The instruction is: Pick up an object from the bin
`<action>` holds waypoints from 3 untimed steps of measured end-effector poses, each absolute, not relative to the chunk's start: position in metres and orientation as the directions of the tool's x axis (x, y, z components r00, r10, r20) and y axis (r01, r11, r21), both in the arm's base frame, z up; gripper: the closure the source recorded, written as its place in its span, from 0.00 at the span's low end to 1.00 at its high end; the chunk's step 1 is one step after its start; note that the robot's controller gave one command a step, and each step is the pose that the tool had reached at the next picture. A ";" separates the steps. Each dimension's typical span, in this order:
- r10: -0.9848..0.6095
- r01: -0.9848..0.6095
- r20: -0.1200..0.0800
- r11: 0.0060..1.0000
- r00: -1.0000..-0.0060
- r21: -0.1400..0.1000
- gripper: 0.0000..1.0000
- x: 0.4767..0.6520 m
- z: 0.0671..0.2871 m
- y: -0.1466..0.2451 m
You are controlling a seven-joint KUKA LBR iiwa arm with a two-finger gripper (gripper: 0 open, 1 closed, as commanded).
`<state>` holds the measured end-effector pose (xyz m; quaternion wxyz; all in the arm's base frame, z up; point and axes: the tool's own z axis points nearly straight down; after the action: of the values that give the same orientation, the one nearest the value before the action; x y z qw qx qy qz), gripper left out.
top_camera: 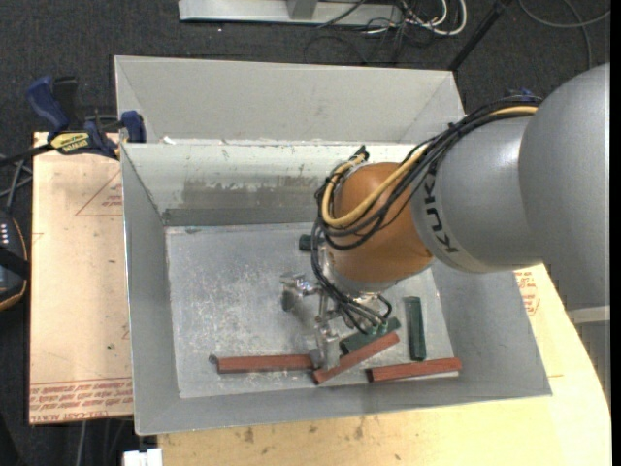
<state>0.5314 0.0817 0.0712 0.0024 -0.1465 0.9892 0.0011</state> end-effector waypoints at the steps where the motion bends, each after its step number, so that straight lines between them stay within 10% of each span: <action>1: -0.254 -0.254 -0.002 0.967 -0.967 0.001 0.00 0.527 0.078 0.086; 2: -0.276 -0.276 0.000 0.961 -0.961 0.001 0.00 0.498 0.088 0.128; 3: -0.187 -0.187 0.001 0.982 -0.982 0.001 1.00 0.480 0.076 0.123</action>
Offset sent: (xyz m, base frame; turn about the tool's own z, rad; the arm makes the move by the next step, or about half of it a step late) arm -0.0491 0.0683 0.0201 -0.0408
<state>0.4800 0.1235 0.0758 -0.0004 -0.0938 0.9956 0.0006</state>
